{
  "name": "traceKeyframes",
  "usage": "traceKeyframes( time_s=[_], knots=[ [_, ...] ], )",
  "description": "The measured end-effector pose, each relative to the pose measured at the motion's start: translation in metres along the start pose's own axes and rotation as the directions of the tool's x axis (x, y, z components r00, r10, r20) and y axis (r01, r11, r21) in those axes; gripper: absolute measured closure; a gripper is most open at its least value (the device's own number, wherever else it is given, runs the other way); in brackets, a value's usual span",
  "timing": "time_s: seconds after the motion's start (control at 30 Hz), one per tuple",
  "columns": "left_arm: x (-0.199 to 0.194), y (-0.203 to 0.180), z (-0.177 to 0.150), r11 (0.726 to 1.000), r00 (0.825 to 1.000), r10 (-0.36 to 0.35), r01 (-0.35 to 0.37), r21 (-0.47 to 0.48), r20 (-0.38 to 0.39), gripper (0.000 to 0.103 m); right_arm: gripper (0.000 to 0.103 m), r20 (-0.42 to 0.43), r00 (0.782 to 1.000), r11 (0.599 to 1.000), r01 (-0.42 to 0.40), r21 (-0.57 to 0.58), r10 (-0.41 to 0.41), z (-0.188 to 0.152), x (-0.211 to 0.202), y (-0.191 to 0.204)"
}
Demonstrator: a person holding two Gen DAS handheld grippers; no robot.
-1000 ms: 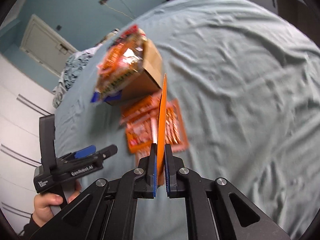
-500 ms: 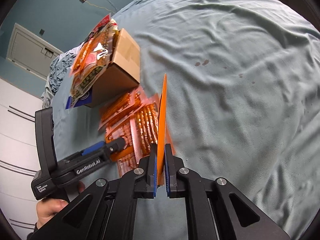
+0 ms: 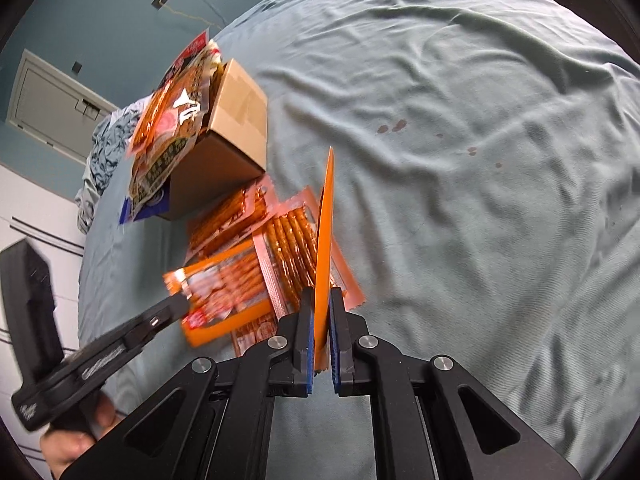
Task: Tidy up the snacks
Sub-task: 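Lift the orange packet with the right tool while the left tool grasps another packet, then carry the packet over the box and open the left tool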
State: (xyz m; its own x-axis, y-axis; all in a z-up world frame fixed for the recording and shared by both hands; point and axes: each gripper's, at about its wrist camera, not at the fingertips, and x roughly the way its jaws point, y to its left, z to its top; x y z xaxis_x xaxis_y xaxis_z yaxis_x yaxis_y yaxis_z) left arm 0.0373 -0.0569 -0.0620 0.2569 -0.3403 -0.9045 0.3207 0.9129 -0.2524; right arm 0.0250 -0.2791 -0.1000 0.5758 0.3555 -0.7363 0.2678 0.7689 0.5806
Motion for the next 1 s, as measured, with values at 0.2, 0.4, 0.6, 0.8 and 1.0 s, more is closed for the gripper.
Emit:
traceKeyframes(
  time_s=[0.2, 0.4, 0.6, 0.8, 1.0],
  knots=[
    [-0.056, -0.001, -0.011, 0.999, 0.993, -0.040, 0.040, 0.003, 0.107, 0.103, 0.098, 0.025, 1.000, 1.000, -0.014, -0.012, 0.014, -0.001, -0.009, 0.001],
    [-0.086, -0.009, -0.019, 0.998, 0.980, -0.055, 0.056, -0.002, 0.194, 0.103, 0.098, 0.030, 0.999, 0.999, -0.035, -0.002, 0.035, 0.000, -0.013, -0.002],
    [-0.108, -0.016, -0.008, 0.998, 0.966, -0.061, 0.056, 0.025, 0.252, 0.103, 0.098, 0.038, 0.997, 0.998, -0.062, 0.003, 0.062, 0.002, -0.016, -0.003],
    [-0.146, -0.003, 0.032, 0.998, 0.925, -0.060, 0.057, 0.019, 0.376, 0.103, 0.098, 0.041, 0.995, 0.996, -0.090, 0.006, 0.089, 0.005, -0.014, -0.002],
    [-0.154, -0.003, 0.097, 0.998, 0.895, -0.062, 0.053, 0.033, 0.441, 0.103, 0.098, 0.035, 0.995, 0.996, -0.090, -0.007, 0.090, 0.007, -0.008, 0.001]
  ],
)
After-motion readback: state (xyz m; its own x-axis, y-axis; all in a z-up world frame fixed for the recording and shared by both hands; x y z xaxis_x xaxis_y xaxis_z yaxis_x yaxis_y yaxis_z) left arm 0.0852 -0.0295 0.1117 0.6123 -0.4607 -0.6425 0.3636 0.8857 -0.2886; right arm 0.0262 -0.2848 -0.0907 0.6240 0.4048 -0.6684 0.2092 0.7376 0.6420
